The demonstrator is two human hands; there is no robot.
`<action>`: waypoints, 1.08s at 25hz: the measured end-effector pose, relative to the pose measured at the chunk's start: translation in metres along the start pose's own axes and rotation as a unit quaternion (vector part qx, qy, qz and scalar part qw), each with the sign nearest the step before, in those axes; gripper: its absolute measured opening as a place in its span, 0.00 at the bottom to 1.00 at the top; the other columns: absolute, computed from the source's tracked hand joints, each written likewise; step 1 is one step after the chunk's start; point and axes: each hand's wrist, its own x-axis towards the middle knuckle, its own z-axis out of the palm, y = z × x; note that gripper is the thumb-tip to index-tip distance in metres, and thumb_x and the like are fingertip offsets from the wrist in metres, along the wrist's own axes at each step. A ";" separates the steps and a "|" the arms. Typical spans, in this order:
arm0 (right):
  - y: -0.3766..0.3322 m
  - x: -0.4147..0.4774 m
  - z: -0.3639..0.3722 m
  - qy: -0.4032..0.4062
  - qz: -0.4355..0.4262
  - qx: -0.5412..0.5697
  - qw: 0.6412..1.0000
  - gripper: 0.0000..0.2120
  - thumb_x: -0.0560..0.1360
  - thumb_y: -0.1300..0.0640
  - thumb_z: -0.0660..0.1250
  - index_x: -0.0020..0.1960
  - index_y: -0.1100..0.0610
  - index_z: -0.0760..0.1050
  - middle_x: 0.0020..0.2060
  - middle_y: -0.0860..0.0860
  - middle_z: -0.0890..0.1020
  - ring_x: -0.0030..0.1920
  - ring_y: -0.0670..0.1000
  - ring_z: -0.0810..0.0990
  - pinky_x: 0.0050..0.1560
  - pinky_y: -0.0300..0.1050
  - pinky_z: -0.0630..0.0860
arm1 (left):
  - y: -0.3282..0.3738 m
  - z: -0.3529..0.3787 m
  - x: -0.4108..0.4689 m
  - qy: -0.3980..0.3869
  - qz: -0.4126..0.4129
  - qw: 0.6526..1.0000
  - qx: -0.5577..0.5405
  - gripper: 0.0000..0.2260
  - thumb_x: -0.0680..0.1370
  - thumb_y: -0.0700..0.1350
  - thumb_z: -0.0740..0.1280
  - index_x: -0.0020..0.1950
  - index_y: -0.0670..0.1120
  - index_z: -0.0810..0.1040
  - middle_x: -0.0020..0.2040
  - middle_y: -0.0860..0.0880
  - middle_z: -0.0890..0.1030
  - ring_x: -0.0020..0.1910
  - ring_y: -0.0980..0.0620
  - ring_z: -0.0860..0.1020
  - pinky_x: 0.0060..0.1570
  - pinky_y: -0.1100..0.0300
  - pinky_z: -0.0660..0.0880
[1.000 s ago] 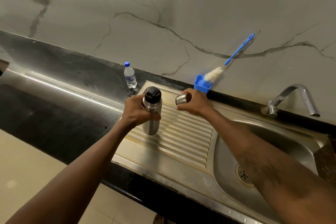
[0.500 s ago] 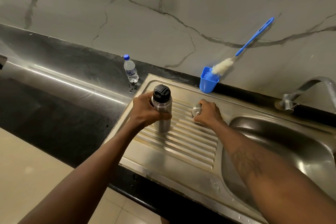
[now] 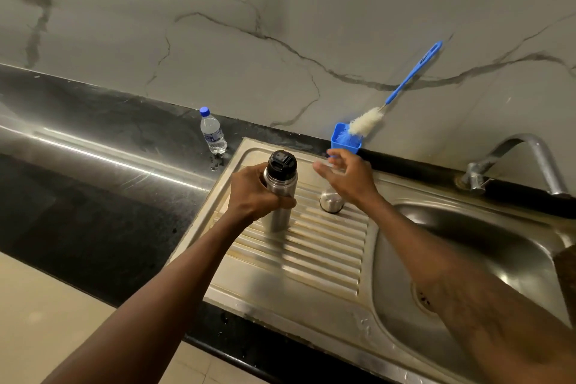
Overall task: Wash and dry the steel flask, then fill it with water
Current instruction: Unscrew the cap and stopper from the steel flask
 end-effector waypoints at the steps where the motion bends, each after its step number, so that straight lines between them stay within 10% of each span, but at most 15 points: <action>1: -0.025 -0.005 -0.007 0.017 -0.029 0.053 0.998 0.24 0.75 0.38 0.73 0.63 0.53 0.79 0.52 0.49 0.85 0.49 0.45 0.84 0.51 0.47 0.82 | 0.006 0.002 0.000 0.002 -0.003 1.000 0.005 0.24 0.58 0.47 0.87 0.52 0.51 0.86 0.45 0.54 0.87 0.45 0.54 0.85 0.49 0.49 0.84; 4: -0.083 -0.024 -0.023 -0.010 -0.150 0.006 0.989 0.24 0.75 0.31 0.68 0.52 0.52 0.79 0.38 0.45 0.83 0.36 0.47 0.83 0.38 0.45 0.81 | 0.030 0.009 0.000 0.014 0.006 0.999 0.033 0.23 0.58 0.50 0.87 0.49 0.52 0.84 0.41 0.58 0.84 0.41 0.57 0.83 0.42 0.59 0.79; 9: -0.101 -0.042 -0.043 0.015 -0.185 -0.309 0.933 0.29 0.74 0.26 0.64 0.52 0.53 0.73 0.40 0.48 0.78 0.40 0.49 0.79 0.45 0.47 0.80 | 0.062 0.027 -0.009 0.014 0.048 0.997 0.061 0.25 0.56 0.53 0.87 0.47 0.51 0.82 0.41 0.54 0.82 0.39 0.57 0.79 0.36 0.63 0.72; 18: -0.092 -0.068 -0.082 0.032 -0.287 -0.256 0.922 0.27 0.75 0.33 0.68 0.35 0.56 0.72 0.25 0.45 0.69 0.25 0.46 0.70 0.31 0.40 0.66 | 0.089 0.029 -0.021 -0.130 0.077 0.988 0.014 0.22 0.54 0.42 0.87 0.44 0.46 0.85 0.41 0.52 0.86 0.42 0.53 0.84 0.46 0.49 0.85; 27: -0.106 -0.082 -0.098 -0.143 -0.344 -0.318 0.872 0.22 0.82 0.35 0.58 0.50 0.55 0.74 0.34 0.43 0.75 0.32 0.43 0.74 0.36 0.36 0.66 | 0.081 0.008 -0.020 -0.330 0.102 0.939 -0.011 0.30 0.57 0.46 0.86 0.57 0.46 0.84 0.56 0.45 0.85 0.59 0.44 0.82 0.65 0.39 0.77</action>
